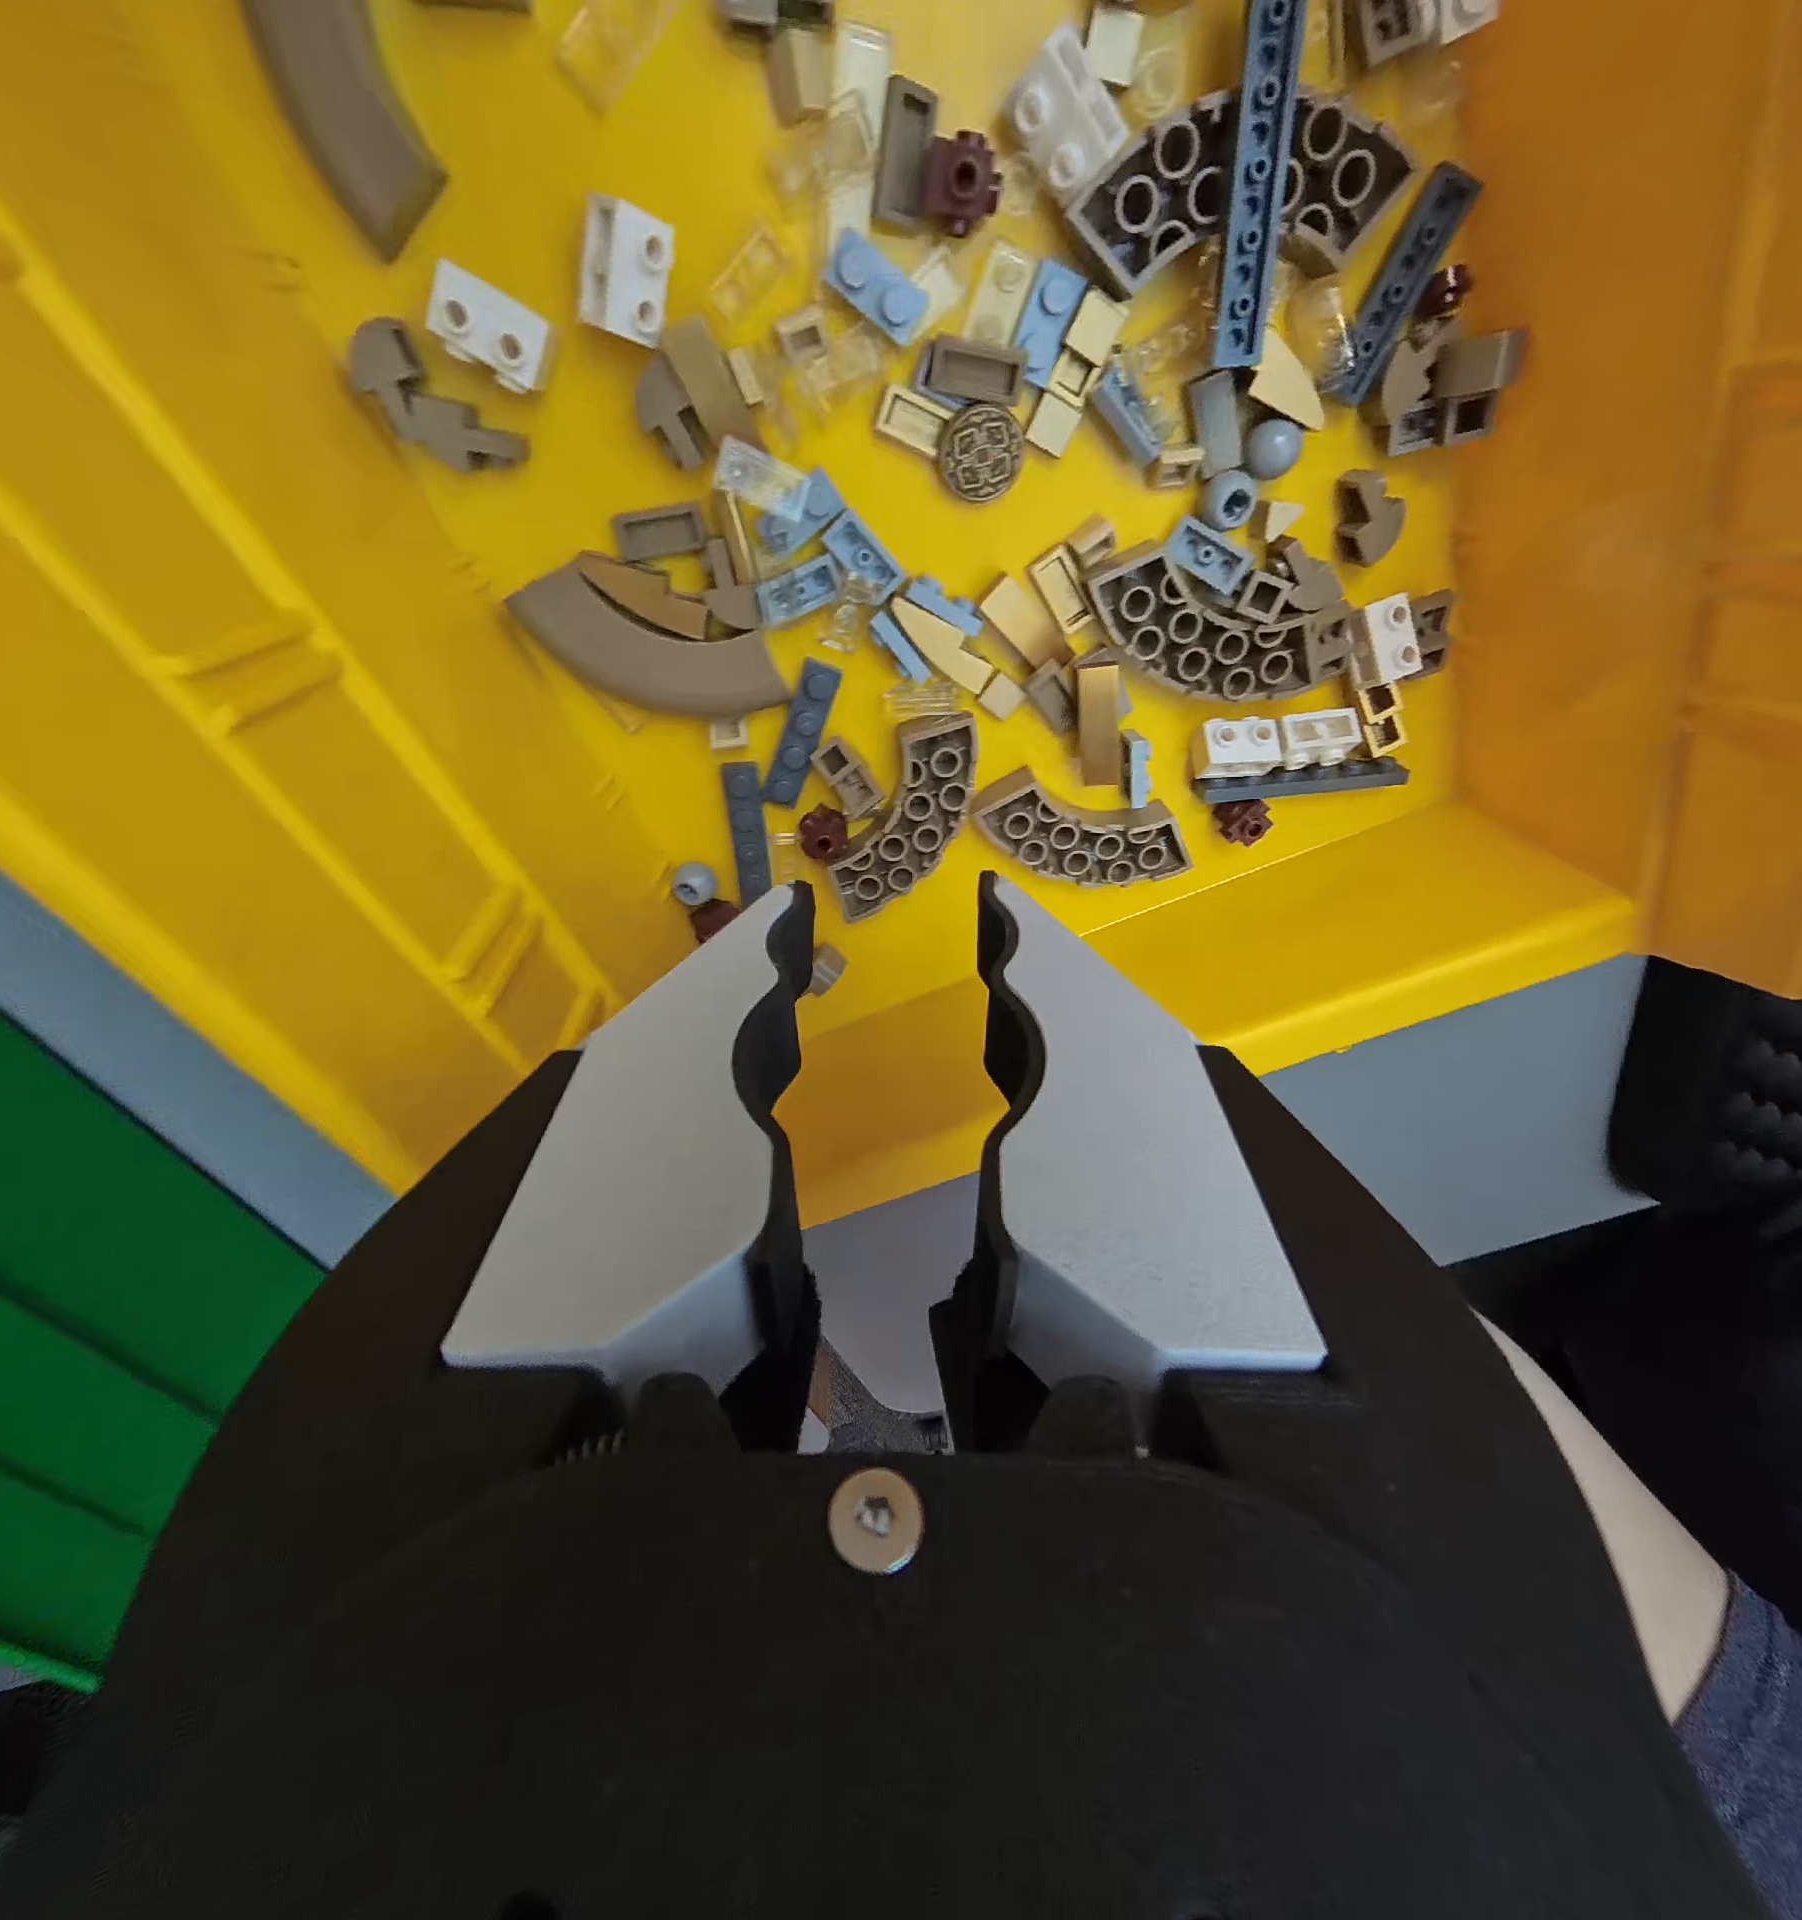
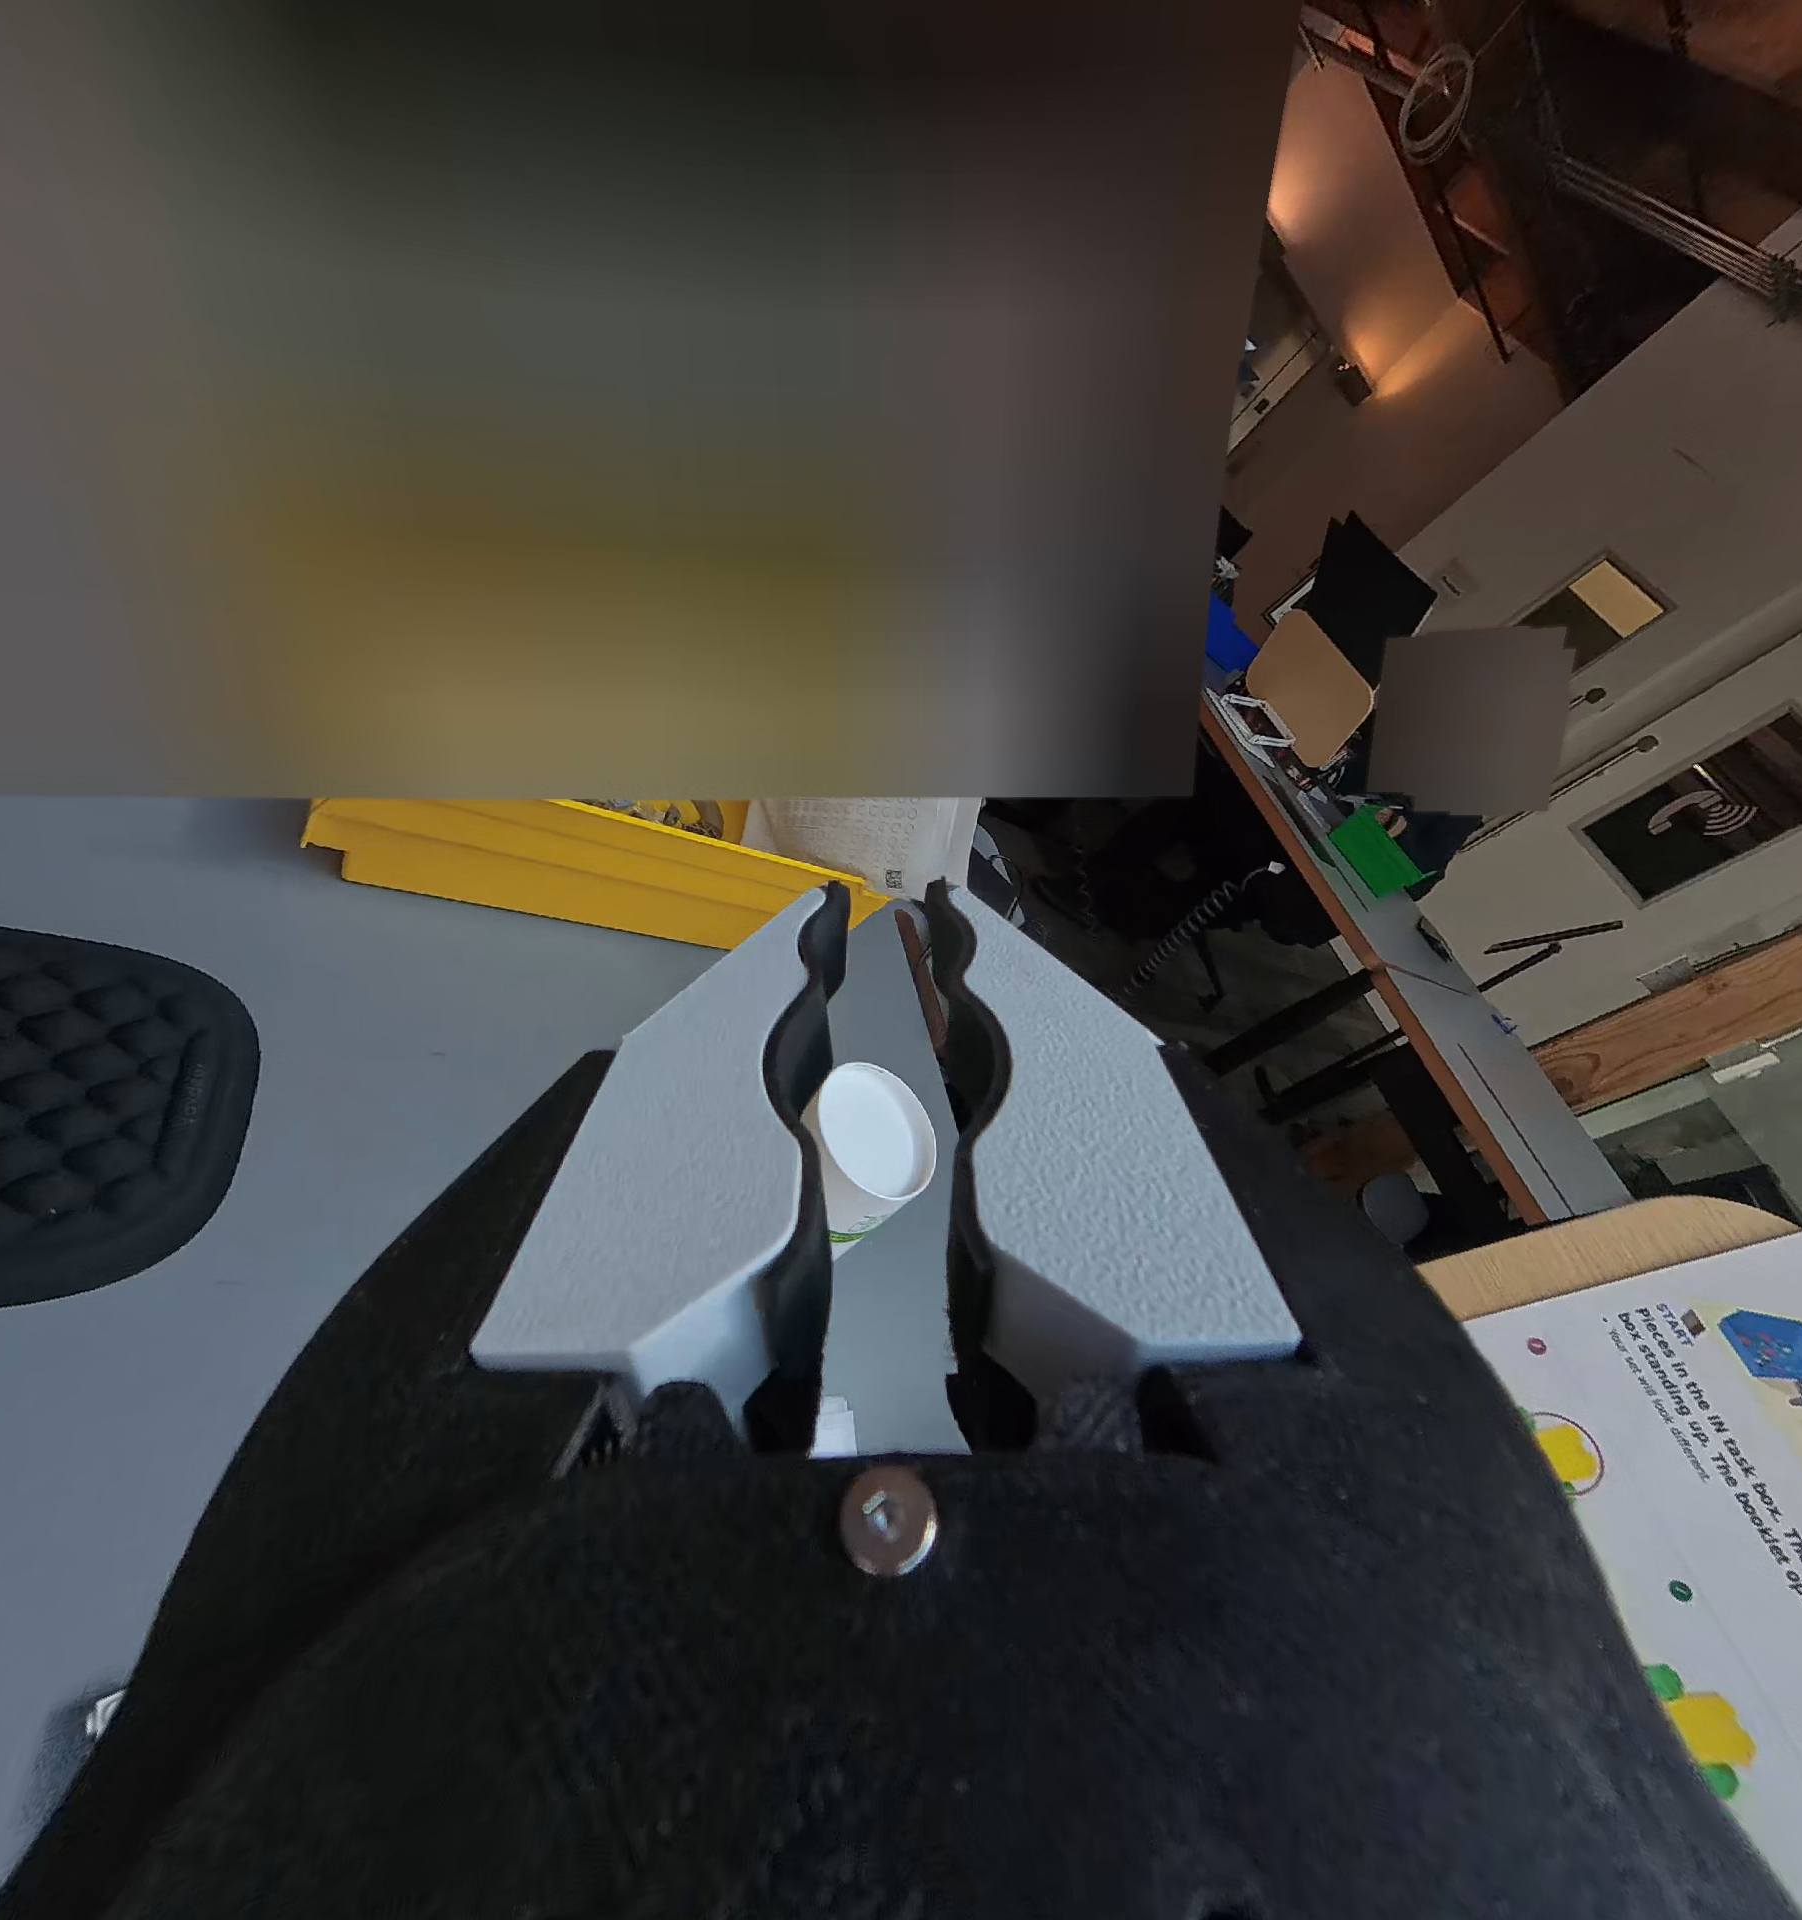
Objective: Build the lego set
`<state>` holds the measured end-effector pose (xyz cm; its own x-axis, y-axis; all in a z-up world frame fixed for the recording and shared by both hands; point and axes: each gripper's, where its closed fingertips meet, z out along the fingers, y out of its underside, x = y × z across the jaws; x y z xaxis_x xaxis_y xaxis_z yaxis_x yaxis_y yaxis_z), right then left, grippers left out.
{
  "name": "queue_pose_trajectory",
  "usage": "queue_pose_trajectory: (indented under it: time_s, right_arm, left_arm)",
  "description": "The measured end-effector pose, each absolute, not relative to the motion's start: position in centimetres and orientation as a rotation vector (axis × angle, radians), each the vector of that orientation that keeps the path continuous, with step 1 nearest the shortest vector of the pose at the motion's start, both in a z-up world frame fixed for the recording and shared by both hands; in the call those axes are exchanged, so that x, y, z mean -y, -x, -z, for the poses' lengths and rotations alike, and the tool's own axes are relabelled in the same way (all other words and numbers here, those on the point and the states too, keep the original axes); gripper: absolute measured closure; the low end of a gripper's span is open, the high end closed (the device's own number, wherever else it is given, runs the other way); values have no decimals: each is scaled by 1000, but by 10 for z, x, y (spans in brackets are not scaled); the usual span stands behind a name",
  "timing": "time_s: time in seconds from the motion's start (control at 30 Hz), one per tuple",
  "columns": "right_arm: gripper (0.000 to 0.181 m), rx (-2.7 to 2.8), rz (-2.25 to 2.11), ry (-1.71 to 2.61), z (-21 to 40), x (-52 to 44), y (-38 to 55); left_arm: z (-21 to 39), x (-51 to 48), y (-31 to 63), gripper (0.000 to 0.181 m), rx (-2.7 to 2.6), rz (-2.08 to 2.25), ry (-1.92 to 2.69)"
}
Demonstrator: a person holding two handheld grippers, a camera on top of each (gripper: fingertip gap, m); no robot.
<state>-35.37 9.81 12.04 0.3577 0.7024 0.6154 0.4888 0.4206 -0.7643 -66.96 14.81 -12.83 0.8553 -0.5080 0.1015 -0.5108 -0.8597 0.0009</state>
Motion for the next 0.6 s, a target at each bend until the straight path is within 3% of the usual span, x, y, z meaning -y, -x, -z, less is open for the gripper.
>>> queue_pose_trajectory:
  time_s: [0.6]
  right_arm:
    - [167,1122,-125,1166,-157,-98,304]
  left_arm:
    - [147,-139,666,153,1013,-27,-2836]
